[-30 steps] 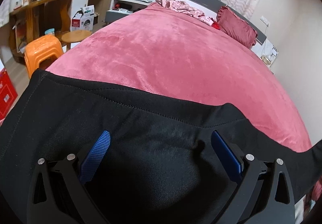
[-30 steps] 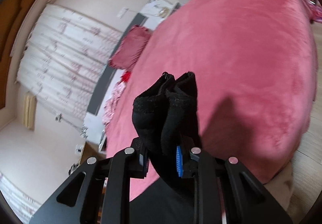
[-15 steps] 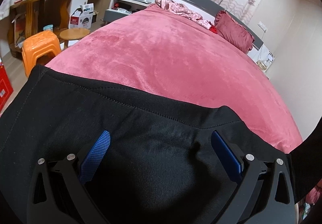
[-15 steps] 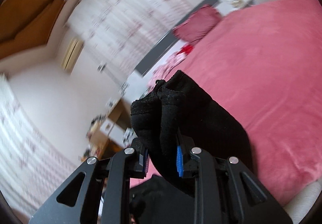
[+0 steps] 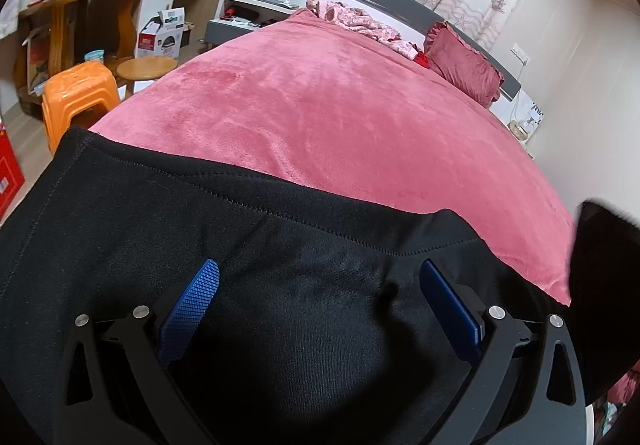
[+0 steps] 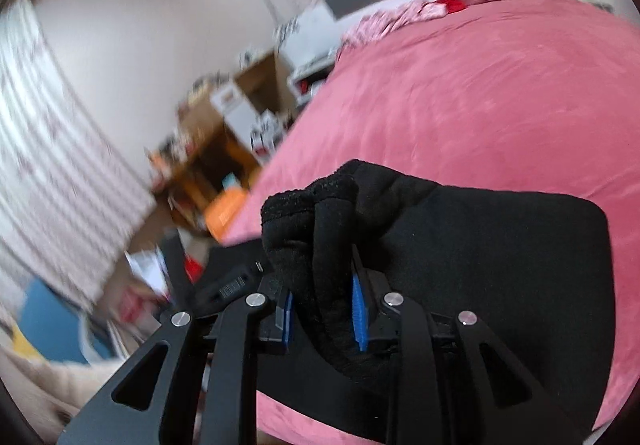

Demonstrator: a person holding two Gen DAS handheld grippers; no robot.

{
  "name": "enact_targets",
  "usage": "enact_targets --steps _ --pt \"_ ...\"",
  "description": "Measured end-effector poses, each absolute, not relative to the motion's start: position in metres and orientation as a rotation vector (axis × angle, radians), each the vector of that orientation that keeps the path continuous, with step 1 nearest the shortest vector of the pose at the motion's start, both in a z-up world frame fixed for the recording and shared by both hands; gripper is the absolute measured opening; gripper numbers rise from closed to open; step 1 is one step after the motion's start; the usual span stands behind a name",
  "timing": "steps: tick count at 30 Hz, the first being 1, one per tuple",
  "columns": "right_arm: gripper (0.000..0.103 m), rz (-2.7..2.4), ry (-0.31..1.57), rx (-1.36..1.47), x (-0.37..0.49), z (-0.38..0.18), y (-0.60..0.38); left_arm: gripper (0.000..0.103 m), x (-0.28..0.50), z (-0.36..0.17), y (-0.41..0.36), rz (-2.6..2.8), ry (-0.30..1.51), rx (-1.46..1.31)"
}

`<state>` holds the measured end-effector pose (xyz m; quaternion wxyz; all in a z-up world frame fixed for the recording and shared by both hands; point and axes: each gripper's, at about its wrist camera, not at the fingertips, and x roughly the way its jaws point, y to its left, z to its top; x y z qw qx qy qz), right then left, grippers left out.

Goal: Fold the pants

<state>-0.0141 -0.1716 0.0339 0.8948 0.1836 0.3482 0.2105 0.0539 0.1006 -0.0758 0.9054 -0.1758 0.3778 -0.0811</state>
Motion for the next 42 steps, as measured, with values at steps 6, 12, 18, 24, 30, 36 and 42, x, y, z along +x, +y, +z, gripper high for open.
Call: enact_targets --steps 6,12,18,24,30,36,42 --pt "0.027 0.430 0.845 0.184 -0.010 -0.016 -0.129 0.099 0.053 -0.076 0.100 -0.166 0.781 -0.358" --pt "0.075 0.516 1.017 0.096 -0.012 -0.058 -0.102 0.099 0.052 -0.075 0.099 -0.171 0.781 -0.351" --pt "0.073 0.516 0.773 0.281 -0.033 -0.014 -0.160 0.099 0.043 -0.060 0.095 -0.287 0.757 -0.459" --pt "0.038 0.201 0.701 0.412 -0.025 -0.010 -0.260 0.099 0.031 -0.042 0.024 -0.591 0.812 -0.379" --pt "0.035 0.052 0.732 0.429 -0.009 -0.040 -0.314 0.067 0.044 -0.063 -0.020 -0.613 0.964 -0.303" --pt "0.035 0.015 0.812 0.398 -0.007 -0.071 -0.323 0.019 0.048 -0.066 -0.027 -0.672 0.995 -0.363" --pt "0.036 0.026 0.833 0.313 -0.021 -0.074 -0.311 0.019 0.036 -0.052 -0.021 -0.689 0.944 -0.312"
